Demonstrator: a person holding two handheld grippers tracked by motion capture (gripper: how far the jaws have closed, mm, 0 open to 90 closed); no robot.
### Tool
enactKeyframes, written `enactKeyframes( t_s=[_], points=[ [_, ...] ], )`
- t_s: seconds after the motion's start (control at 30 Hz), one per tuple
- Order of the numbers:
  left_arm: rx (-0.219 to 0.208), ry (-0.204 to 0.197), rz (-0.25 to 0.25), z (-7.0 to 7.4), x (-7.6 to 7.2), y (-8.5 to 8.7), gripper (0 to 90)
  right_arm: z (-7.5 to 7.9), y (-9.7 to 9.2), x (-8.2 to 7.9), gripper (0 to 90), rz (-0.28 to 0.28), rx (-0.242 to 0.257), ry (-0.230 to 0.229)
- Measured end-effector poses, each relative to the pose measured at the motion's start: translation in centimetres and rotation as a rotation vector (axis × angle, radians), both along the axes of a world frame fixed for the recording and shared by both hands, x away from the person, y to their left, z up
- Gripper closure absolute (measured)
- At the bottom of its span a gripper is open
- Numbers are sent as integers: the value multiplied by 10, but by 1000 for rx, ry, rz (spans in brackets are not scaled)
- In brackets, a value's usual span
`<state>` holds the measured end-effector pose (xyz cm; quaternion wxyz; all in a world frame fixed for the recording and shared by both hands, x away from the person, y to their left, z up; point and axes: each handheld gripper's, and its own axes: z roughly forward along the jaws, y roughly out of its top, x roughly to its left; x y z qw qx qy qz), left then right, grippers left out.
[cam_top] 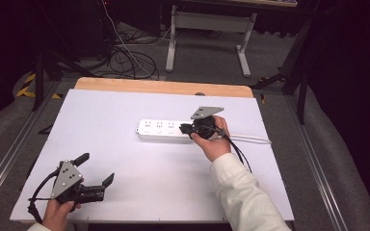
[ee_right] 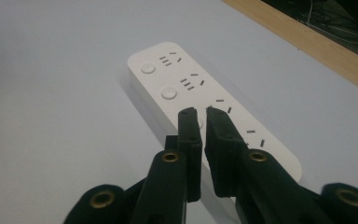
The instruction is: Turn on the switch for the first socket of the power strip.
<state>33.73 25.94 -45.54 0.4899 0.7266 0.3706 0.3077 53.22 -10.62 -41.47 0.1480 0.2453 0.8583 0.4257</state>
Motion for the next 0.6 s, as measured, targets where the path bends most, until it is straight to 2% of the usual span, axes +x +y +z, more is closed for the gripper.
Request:
enactKeyframes(
  t_s=[0.1,0.6],
  points=[
    [0,-1,-1,0,0,0,23,-4,2,5,900,-7,-24,5],
    [-1,-1,-1,0,0,0,23,-24,9,22,900,-66,-81,44]
  ],
)
